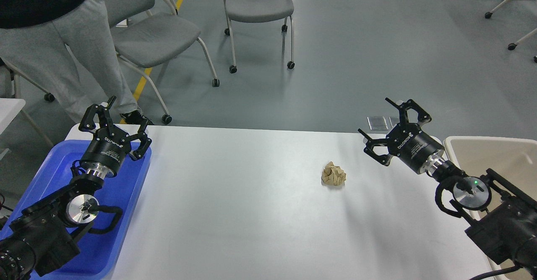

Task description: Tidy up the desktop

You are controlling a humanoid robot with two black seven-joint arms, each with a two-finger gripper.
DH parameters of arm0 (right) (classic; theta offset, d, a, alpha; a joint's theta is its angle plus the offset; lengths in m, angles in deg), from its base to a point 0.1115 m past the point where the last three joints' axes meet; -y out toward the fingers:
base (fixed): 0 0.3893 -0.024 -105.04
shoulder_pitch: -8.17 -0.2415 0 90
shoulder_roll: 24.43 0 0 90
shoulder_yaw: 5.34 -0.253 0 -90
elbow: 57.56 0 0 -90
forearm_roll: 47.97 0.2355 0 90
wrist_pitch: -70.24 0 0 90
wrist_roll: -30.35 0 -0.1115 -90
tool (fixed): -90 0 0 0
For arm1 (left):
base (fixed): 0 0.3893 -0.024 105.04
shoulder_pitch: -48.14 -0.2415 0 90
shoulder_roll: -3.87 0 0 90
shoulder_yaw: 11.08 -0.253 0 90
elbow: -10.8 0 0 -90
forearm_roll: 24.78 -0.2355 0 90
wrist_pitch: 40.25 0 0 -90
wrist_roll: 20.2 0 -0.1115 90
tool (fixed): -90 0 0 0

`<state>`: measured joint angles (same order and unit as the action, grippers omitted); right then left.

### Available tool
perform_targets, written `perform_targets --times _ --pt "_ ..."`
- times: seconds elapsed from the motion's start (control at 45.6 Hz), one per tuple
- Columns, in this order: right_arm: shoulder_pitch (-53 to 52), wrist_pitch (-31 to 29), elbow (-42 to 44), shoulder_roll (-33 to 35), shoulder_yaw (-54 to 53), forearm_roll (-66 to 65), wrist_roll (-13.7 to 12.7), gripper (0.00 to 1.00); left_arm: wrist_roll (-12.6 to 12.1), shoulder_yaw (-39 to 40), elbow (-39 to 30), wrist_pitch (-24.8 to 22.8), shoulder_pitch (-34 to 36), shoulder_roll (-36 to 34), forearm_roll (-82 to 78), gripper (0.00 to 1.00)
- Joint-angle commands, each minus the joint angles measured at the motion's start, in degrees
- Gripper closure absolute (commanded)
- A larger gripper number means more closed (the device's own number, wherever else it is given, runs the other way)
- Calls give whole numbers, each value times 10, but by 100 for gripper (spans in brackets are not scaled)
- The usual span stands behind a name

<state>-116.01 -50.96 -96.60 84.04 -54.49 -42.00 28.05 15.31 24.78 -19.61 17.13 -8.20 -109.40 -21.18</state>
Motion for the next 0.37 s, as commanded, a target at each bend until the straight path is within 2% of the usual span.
perform_targets --times 0.0,0.351 --pt "17 -15 12 -15 -1 0 16 0 0 0 0 0 0 0 0 2" --pt "16 -16 11 -15 -2 0 27 0 0 0 0 0 0 0 0 2"
